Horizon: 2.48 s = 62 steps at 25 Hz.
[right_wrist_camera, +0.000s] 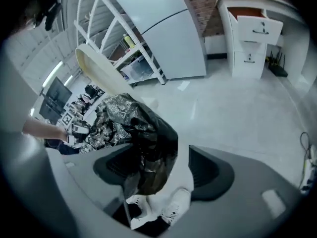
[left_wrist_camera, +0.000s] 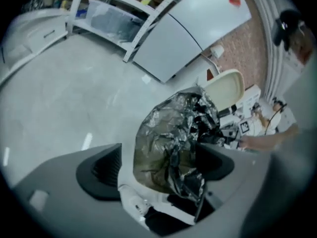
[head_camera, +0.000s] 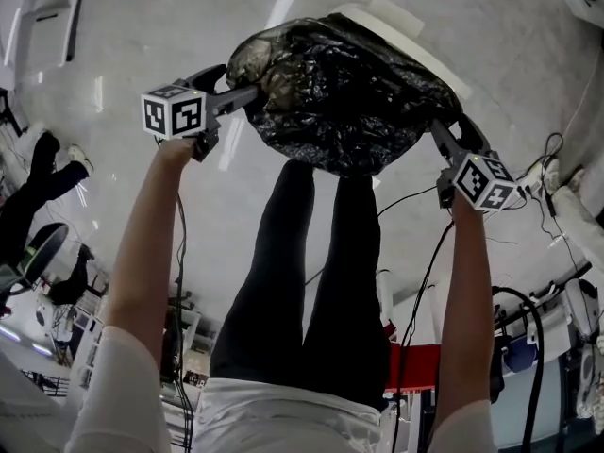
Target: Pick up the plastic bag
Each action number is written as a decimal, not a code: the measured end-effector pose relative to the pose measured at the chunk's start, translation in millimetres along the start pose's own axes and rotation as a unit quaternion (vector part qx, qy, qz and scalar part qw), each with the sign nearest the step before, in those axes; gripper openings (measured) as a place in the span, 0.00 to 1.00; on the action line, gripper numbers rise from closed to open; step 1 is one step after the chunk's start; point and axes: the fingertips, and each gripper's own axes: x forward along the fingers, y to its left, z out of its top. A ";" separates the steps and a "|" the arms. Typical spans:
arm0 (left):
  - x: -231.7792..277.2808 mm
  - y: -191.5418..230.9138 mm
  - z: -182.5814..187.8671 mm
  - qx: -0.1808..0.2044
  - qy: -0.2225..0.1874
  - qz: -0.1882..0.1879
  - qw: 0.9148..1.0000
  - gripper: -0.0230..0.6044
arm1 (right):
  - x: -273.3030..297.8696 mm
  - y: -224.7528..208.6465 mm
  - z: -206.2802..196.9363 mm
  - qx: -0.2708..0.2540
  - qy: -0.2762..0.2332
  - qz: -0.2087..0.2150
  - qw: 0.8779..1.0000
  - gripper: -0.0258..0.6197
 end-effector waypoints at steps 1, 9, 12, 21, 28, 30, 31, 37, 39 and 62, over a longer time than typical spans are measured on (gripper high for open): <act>5.7 -1.8 -1.5 -0.018 0.001 -0.025 1.000 0.78 | 5.6 3.3 -1.5 0.007 0.002 0.017 1.000 0.57; 14.9 -6.8 -6.7 -0.010 -0.020 0.017 1.000 0.05 | 16.8 18.8 -8.9 -0.020 0.009 0.039 0.999 0.05; 4.8 -21.3 -14.0 0.004 -0.010 0.027 1.000 0.05 | 4.7 29.8 -5.8 -0.032 0.015 0.044 0.998 0.05; -68.5 -111.2 0.6 0.060 -0.031 0.051 0.996 0.05 | -81.1 78.1 28.2 -0.029 -0.019 0.047 0.998 0.05; -136.0 -201.1 18.5 0.088 -0.069 0.059 0.992 0.05 | -160.7 131.9 50.4 -0.061 -0.042 0.052 0.996 0.05; -154.2 -224.5 18.6 0.099 -0.068 0.062 0.991 0.05 | -181.9 143.4 53.9 -0.060 -0.044 0.049 0.996 0.05; -163.4 -235.1 18.6 0.107 -0.066 0.063 0.990 0.05 | -191.9 149.1 55.8 -0.061 -0.045 0.048 0.996 0.05; -227.8 -293.6 17.6 0.139 -0.073 0.061 0.986 0.05 | -256.8 190.3 69.4 -0.074 -0.053 0.043 0.995 0.05; -247.7 -311.1 19.7 0.144 -0.080 0.060 0.984 0.05 | -278.3 204.1 75.6 -0.083 -0.056 0.041 0.994 0.05; -424.1 -496.4 23.4 0.240 -0.155 0.044 0.957 0.05 | -494.3 309.2 107.9 -0.111 -0.186 0.056 0.975 0.05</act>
